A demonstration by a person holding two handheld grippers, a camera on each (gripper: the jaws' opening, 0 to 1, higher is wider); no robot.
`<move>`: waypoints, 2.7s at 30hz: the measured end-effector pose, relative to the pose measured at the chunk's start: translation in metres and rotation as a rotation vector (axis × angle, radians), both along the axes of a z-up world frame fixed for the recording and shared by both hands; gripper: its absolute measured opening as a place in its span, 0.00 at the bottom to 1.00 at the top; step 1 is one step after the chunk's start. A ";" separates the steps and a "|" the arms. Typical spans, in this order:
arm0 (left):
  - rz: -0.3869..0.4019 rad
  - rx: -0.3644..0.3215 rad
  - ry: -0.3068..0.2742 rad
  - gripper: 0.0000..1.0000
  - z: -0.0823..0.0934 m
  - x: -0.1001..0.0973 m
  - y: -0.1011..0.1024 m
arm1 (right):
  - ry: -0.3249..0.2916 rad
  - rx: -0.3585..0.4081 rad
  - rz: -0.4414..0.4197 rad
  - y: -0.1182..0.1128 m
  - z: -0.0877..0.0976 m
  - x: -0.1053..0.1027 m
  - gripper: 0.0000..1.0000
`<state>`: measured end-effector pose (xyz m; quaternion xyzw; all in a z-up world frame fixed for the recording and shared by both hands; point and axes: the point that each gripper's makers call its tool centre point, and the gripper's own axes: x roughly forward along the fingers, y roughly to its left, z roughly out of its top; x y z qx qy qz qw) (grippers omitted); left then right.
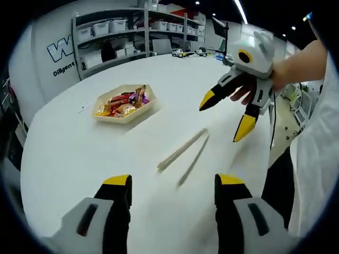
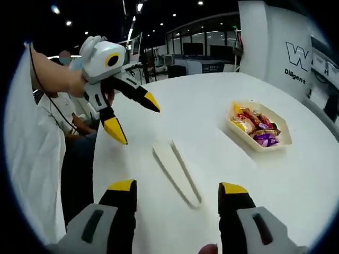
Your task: Place the target food into the container with the food tongs after gripping and lifting it, then release it inside without dropping or visibly crushing the food.
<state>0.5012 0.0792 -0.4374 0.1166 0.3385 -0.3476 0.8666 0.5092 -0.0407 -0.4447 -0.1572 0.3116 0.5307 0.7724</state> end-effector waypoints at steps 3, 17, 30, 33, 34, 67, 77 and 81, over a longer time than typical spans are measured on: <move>0.035 -0.017 -0.013 0.69 0.005 0.001 0.004 | 0.005 0.026 -0.028 0.001 0.005 0.001 0.64; 0.160 -0.088 -0.057 0.89 0.028 0.008 0.013 | 0.039 0.091 -0.152 -0.002 0.024 0.001 0.81; 0.223 -0.132 -0.057 0.97 0.044 0.004 0.012 | 0.047 0.127 -0.229 -0.009 0.037 -0.002 0.90; 0.243 -0.144 -0.060 0.98 0.046 0.003 0.012 | 0.045 0.137 -0.265 -0.013 0.040 0.000 0.91; 0.248 -0.149 -0.058 0.99 0.047 0.003 0.012 | 0.051 0.145 -0.277 -0.014 0.042 0.000 0.91; 0.296 -0.209 -0.084 0.99 0.067 -0.006 0.006 | 0.017 0.165 -0.371 -0.034 0.051 -0.003 0.95; 0.303 -0.225 -0.083 0.99 0.068 -0.005 0.006 | 0.020 0.164 -0.378 -0.034 0.050 -0.003 0.95; 0.309 -0.223 -0.087 0.99 0.067 -0.003 0.008 | 0.021 0.168 -0.382 -0.035 0.049 -0.002 0.95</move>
